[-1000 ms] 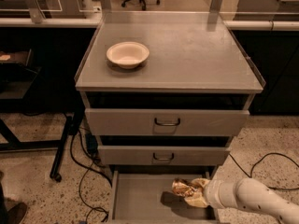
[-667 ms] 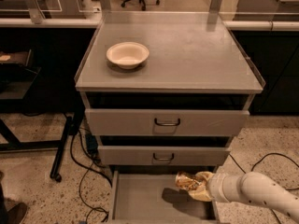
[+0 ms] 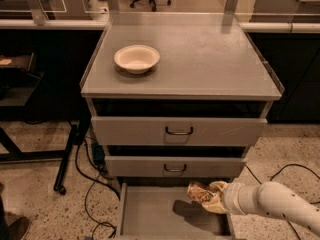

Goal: Pick orange can from bottom drawer and place on counter

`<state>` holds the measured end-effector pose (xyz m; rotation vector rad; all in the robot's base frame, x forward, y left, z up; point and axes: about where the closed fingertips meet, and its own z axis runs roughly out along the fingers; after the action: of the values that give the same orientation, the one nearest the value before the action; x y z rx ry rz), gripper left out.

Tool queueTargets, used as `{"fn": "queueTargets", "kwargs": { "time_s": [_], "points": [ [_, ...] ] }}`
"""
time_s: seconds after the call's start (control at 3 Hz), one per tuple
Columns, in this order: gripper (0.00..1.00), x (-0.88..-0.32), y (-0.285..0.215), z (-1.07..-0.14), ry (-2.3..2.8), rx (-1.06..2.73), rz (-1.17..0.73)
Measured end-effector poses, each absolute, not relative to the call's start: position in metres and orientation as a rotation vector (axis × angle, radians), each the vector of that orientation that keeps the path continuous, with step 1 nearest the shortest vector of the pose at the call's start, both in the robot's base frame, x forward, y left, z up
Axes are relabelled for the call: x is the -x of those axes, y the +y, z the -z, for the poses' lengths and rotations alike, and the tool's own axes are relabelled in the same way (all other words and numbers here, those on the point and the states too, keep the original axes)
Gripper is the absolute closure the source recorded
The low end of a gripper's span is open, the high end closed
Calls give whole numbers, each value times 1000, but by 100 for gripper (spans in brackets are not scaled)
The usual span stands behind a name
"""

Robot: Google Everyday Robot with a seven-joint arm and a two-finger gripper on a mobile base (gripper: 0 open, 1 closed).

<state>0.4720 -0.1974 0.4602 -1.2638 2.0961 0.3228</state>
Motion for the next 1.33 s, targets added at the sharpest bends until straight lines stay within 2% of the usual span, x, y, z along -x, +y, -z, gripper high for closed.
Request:
{"fn": "queueTargets", "kwargs": {
  "time_s": [0.67, 1.0, 1.33],
  "points": [
    [100, -462, -211, -565, 2020, 1248, -178],
    [100, -462, -211, -565, 2020, 1248, -178],
    [100, -470, -213, -604, 1974, 1216, -144]
  ]
}}
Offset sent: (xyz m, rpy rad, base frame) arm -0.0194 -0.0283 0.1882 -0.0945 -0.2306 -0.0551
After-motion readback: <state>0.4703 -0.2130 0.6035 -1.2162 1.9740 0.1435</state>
